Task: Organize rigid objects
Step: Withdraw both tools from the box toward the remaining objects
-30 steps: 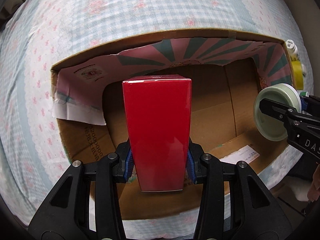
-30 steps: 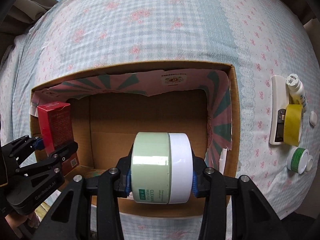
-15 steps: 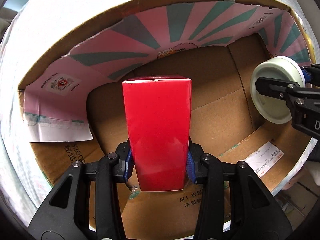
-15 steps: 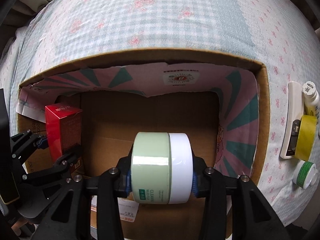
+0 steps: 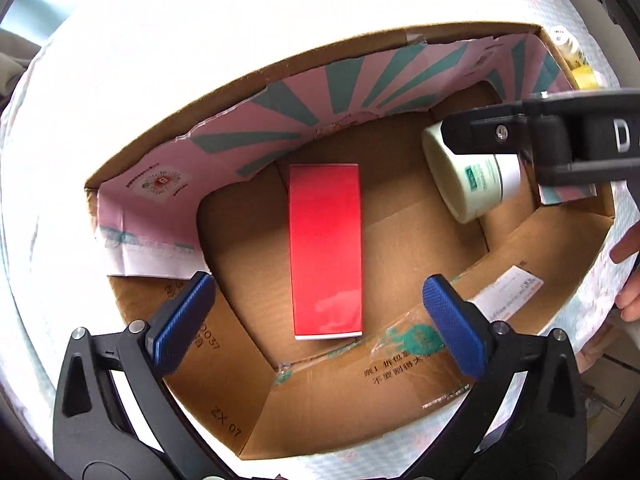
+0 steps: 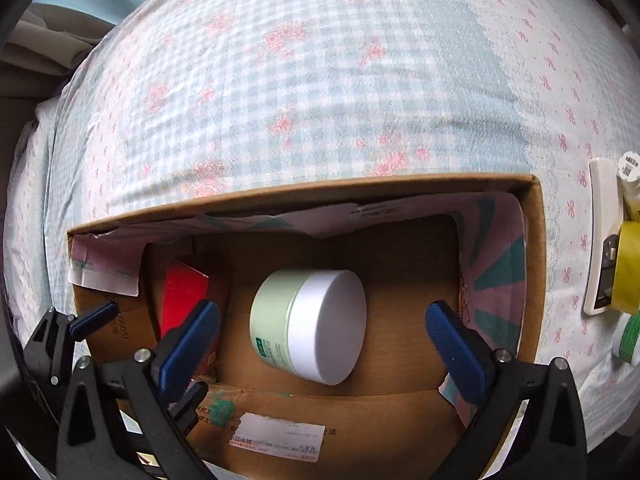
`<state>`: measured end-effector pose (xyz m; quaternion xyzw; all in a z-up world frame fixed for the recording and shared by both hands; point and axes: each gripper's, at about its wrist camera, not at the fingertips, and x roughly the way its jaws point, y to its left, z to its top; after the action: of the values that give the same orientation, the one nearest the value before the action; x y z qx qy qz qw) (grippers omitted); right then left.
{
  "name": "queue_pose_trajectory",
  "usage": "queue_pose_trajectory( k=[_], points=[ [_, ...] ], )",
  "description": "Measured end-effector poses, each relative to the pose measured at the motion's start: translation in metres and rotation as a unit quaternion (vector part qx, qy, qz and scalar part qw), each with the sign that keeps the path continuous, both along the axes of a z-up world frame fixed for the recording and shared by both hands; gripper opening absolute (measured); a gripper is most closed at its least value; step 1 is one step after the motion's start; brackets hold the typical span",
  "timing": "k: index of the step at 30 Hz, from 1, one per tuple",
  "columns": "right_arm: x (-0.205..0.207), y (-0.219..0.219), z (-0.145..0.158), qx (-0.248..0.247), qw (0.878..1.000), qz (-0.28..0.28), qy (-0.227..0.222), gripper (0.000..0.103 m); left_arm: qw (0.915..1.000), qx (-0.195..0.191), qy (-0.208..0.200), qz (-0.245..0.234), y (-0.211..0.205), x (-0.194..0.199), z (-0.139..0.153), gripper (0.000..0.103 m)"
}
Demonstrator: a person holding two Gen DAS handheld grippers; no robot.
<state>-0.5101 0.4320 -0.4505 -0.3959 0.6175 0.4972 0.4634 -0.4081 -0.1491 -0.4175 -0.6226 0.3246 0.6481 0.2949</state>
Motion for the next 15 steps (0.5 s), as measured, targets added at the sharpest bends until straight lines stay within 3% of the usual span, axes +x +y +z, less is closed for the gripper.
queue_pose_trajectory(
  k=[7, 15],
  points=[
    [-0.014, -0.005, 0.005, -0.013, 0.999, 0.021, -0.023, 0.103, 1.0000, -0.005, -0.001, 0.000, 0.000, -0.001, -0.012, 0.103],
    [-0.036, 0.000, 0.026, -0.011, 0.998, 0.043, -0.040, 0.103, 0.9999, 0.012, -0.002, 0.005, -0.002, 0.001, -0.005, 0.103]
  ],
)
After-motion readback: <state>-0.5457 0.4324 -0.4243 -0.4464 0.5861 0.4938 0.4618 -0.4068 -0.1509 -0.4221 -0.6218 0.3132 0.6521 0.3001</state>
